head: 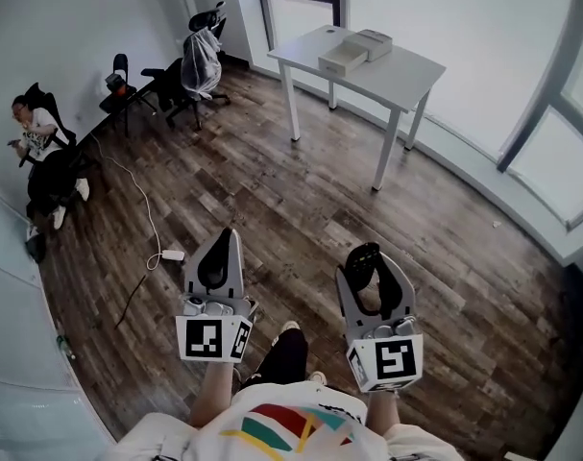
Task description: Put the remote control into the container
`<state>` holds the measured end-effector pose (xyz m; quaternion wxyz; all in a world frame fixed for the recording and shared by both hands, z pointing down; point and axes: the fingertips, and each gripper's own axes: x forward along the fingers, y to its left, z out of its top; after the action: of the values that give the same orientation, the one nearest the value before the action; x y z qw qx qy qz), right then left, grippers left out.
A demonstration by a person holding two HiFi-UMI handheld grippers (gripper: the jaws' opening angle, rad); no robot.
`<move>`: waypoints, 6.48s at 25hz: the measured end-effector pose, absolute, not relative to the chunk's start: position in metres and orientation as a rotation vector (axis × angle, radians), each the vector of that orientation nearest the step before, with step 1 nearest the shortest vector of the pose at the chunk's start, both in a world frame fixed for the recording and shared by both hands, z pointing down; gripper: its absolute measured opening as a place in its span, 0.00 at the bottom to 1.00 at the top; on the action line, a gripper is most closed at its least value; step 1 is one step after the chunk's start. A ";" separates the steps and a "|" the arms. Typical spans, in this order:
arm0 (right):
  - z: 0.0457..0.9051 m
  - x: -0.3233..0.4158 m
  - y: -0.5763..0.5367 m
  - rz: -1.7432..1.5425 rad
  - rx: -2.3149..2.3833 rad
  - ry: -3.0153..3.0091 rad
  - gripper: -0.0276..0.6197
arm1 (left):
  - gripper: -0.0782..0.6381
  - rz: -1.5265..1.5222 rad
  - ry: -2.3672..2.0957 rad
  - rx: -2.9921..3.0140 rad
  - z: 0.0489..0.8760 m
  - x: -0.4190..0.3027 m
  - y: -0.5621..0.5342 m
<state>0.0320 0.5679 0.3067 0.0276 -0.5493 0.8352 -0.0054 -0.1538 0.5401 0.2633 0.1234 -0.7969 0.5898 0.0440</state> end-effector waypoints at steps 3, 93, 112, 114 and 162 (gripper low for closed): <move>0.307 0.032 0.541 0.019 -1.734 2.555 0.43 | 0.11 0.188 1.634 -2.404 0.263 -0.142 0.500; 0.274 0.116 -0.179 0.127 -1.848 2.576 0.43 | 0.11 0.275 1.534 -2.473 0.241 -0.050 -0.228; 0.297 0.104 -0.385 0.031 -1.885 2.752 0.43 | 0.11 0.262 1.730 -2.539 0.285 -0.082 -0.429; 0.303 0.101 -0.401 0.025 -1.908 2.778 0.43 | 0.11 0.258 1.739 -2.547 0.291 -0.087 -0.445; 0.420 0.163 -0.628 -0.571 -2.543 2.559 0.43 | 0.11 0.139 1.245 -2.872 0.340 -0.012 -0.726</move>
<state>0.1627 -0.6283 0.4198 -0.2528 -0.6736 0.6779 -0.1513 -0.0117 -0.7260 0.3404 0.0042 -0.9166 0.3973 0.0443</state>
